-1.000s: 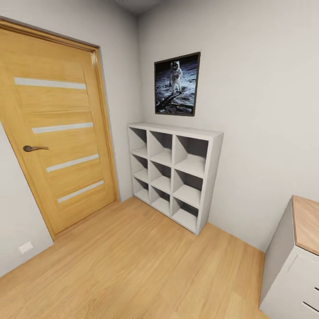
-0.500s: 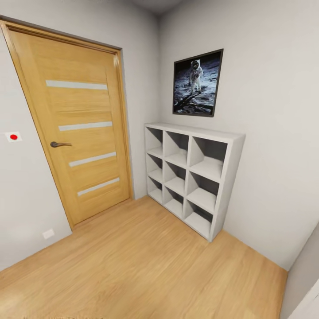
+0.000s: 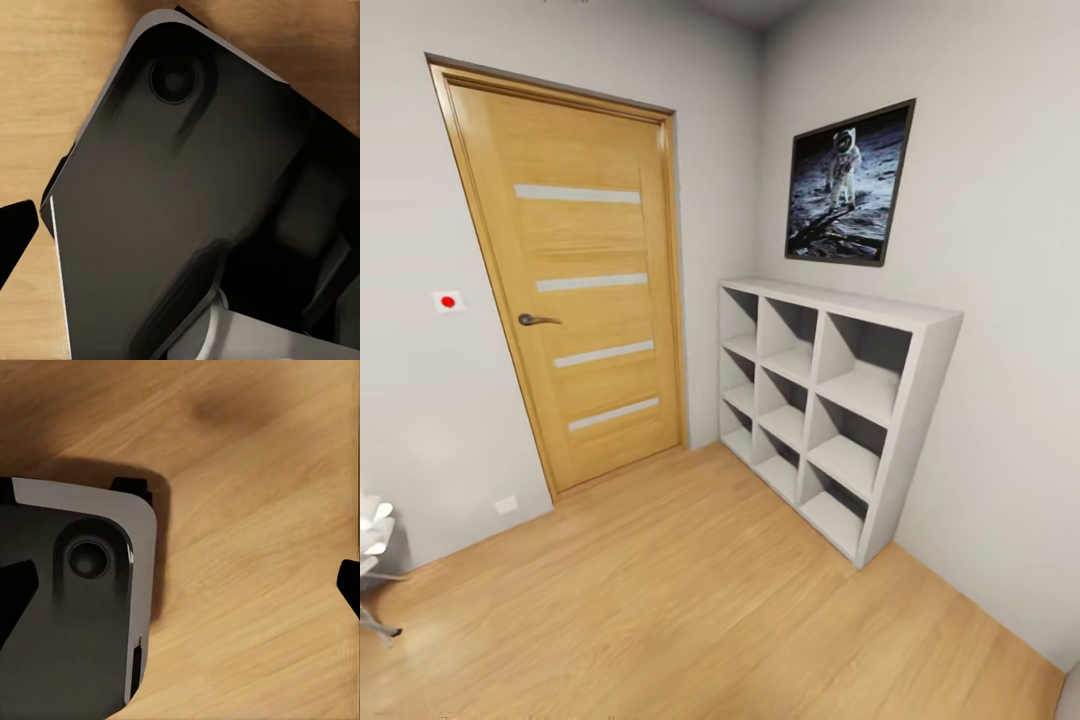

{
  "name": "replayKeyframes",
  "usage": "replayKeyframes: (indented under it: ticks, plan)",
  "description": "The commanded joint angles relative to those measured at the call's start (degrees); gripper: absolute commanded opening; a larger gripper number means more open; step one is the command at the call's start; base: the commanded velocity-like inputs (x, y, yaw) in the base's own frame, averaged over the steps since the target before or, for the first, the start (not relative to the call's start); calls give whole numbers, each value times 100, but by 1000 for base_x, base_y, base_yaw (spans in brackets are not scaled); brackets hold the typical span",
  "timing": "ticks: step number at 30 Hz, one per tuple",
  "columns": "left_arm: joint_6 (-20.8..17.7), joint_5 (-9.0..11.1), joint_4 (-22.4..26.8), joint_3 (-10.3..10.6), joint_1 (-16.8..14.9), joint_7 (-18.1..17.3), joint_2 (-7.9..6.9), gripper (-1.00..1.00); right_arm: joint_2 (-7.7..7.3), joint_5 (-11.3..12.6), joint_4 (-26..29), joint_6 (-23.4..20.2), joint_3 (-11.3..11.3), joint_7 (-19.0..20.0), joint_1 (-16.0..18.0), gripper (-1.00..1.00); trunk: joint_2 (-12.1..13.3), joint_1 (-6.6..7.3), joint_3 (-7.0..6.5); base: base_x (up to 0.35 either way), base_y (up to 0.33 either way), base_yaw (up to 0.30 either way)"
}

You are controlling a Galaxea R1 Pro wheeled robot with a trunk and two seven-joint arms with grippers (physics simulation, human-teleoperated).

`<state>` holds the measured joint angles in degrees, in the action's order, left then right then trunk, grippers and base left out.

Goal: Attach the digital camera to the camera tripod in the bedroom.

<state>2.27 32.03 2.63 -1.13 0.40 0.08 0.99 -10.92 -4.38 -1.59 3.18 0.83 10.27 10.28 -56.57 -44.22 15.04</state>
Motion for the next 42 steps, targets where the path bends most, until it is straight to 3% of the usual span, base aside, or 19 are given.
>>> replayKeyframes:
  ticks: [1, 42]
  plan:
    - [10, 13, 10, -10, 4, 1, 1, 100, -1, -45, -17, 33, 5, 10, 9, 100, -4, -1, 6, 31, -109, 279]
    - [10, 4, 17, -7, 4, -5, 23, 100, 2, -29, -20, 25, -4, 10, 9, 100, -4, -1, 6, 1, -5, 270]
